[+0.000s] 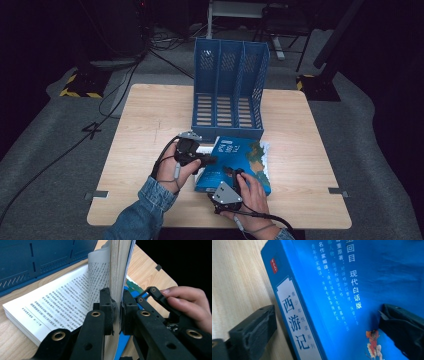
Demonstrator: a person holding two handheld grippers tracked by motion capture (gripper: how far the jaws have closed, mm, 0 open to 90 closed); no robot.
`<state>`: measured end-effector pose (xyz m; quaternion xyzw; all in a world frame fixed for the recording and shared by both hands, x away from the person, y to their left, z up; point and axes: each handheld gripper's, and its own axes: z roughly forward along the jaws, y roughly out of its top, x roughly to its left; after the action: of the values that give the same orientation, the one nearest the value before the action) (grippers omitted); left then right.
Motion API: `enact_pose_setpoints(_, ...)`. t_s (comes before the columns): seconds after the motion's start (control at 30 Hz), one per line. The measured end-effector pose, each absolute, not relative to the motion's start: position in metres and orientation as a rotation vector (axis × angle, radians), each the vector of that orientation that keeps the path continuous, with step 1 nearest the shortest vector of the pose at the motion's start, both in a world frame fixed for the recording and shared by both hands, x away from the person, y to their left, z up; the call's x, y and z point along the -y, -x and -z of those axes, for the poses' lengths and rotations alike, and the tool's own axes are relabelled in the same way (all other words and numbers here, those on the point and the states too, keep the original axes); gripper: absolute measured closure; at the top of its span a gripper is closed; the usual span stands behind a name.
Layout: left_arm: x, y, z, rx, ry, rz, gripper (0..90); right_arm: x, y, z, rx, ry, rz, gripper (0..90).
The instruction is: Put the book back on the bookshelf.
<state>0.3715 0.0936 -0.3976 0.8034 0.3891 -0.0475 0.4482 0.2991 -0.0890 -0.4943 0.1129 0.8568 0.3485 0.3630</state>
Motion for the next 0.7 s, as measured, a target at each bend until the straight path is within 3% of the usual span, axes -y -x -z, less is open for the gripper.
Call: enact_pose_setpoints(0.7,-0.093,-0.37,0.412,-1.002,-1.973,0.077,81.1,0.085,-0.309,0.509,-2.138,-0.269,-0.833,0.0)
